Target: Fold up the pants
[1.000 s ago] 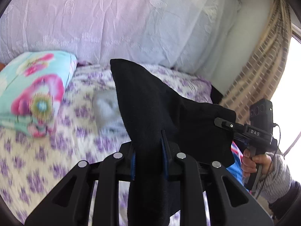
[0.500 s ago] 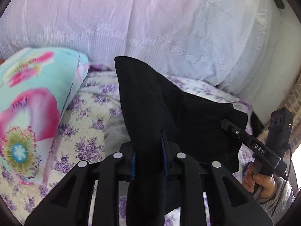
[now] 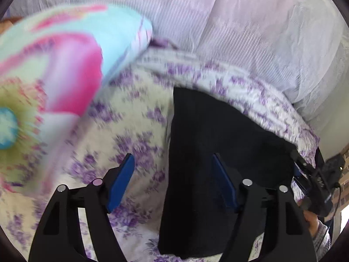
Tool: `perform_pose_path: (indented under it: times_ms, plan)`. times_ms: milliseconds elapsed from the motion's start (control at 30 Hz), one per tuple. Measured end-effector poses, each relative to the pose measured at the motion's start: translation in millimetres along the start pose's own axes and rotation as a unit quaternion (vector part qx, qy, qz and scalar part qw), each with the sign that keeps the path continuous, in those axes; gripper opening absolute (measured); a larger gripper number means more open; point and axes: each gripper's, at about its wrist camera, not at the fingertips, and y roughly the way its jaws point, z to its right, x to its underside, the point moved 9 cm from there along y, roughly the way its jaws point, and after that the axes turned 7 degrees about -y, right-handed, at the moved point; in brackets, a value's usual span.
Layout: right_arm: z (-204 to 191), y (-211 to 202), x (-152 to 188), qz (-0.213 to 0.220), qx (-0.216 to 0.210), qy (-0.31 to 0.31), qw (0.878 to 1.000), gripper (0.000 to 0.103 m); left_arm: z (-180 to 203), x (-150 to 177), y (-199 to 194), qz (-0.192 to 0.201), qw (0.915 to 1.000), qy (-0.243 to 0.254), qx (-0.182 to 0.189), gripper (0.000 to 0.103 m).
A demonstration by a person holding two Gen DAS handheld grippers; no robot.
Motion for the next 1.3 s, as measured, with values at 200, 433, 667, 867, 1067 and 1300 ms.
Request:
perform_pose_path:
  times_ms: [200,433,667,867,1067,1300]
  plan:
    - [-27,-8,12,-0.027,-0.031,-0.015,0.999,0.054,34,-7,-34,0.036,0.9978,0.053,0.015,0.070]
    - [-7,5,29,-0.080,0.013,0.028,0.996,0.046,19,37,20,-0.087,0.9941,0.042,-0.050,0.071]
    - [-51,-130,23,-0.035,0.052,-0.052,0.997,0.071,33,34,-95,0.021,0.9883,0.101,-0.112,0.093]
    - [-93,-214,99,-0.047,0.071,-0.016,0.996,0.085,47,79,-176,0.038,0.9798,0.149,-0.128,0.098]
    - [-148,-261,150,-0.091,0.040,0.004,0.995,0.089,47,123,-241,0.031,0.9759,0.155,-0.151,0.098]
    - [-184,-306,123,-0.050,0.069,-0.039,0.996,0.099,44,149,-297,0.029,0.9744,0.159,-0.157,0.098]
